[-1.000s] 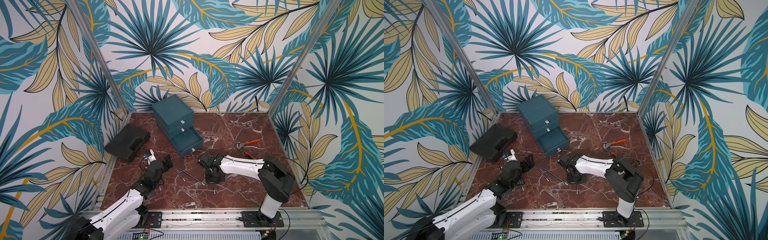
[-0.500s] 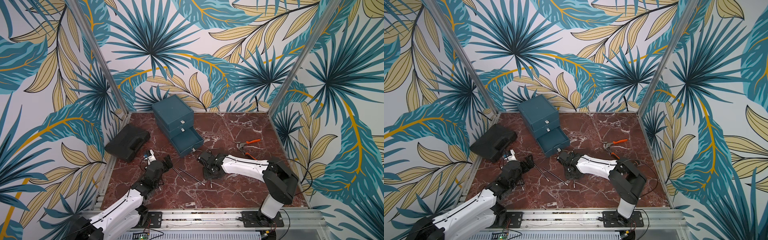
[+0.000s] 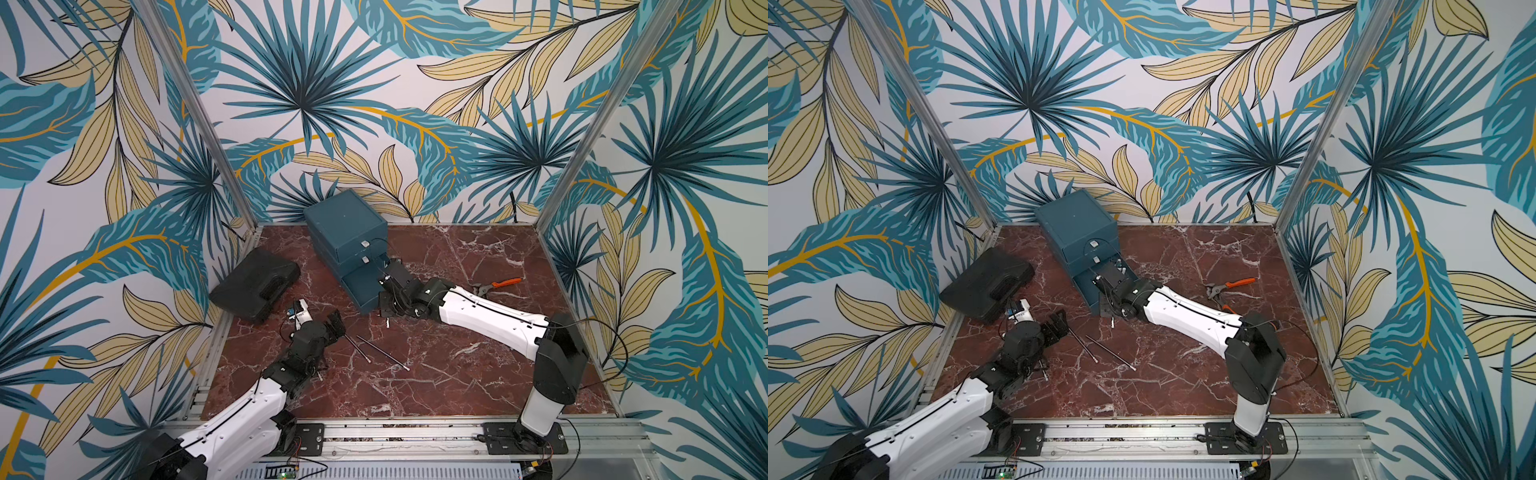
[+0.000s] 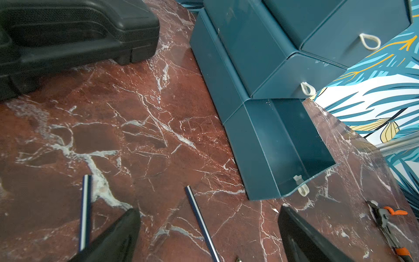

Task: Please place the pencils in the drawer according to their color
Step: Place the pencil in the drawer.

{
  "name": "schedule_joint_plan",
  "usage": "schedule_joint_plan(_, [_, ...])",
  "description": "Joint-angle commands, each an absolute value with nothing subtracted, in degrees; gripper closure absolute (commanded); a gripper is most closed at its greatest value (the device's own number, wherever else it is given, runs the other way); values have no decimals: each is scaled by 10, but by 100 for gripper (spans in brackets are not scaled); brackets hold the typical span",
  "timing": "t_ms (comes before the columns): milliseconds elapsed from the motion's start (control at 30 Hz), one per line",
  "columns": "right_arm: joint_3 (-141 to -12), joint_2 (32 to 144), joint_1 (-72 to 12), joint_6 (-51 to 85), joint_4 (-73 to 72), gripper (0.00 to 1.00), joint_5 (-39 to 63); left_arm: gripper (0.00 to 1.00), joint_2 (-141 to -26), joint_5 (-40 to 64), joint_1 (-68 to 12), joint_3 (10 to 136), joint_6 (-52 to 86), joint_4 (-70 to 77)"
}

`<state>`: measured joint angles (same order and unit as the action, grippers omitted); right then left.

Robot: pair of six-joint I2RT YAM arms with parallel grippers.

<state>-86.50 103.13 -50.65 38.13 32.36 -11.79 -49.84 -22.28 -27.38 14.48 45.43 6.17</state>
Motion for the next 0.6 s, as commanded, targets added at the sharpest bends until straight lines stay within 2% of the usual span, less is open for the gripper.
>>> schedule_joint_plan(0, [-886, 1050, -502, 389, 305, 100, -153, 0, -495, -228, -271, 142, 446, 61])
schedule_joint_plan(567, [-902, 1101, -447, 470, 166, 100, -123, 0, -497, -230, -271, 139, 447, 63])
